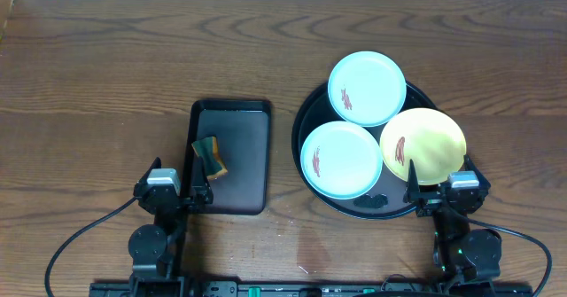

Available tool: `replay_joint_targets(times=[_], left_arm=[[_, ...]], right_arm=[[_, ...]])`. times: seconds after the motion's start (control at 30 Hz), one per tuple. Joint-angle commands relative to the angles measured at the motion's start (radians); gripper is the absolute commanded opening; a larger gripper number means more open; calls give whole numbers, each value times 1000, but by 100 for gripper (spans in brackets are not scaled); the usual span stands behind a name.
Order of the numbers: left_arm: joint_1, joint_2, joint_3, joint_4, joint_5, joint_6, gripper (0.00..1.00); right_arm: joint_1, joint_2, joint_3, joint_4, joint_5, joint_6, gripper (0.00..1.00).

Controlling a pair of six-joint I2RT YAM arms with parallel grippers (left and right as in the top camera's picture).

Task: Clean dirty plates on tray and stack at the side
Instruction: 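Move the left gripper toward the sponge on the black rectangular tray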

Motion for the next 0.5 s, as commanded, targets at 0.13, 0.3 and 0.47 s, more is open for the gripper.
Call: replay_joint_targets(times=[0.13, 0.3, 0.47], left_arm=[[5, 13, -13, -41, -9, -281, 84], [5, 13, -13, -41, -9, -280, 84], [5, 13, -13, -41, -9, -280, 84]], right_arm=[[-9, -3, -1, -4, 2, -10, 99], [-9, -3, -1, -4, 2, -10, 99], [-9, -3, -1, -4, 2, -10, 99]])
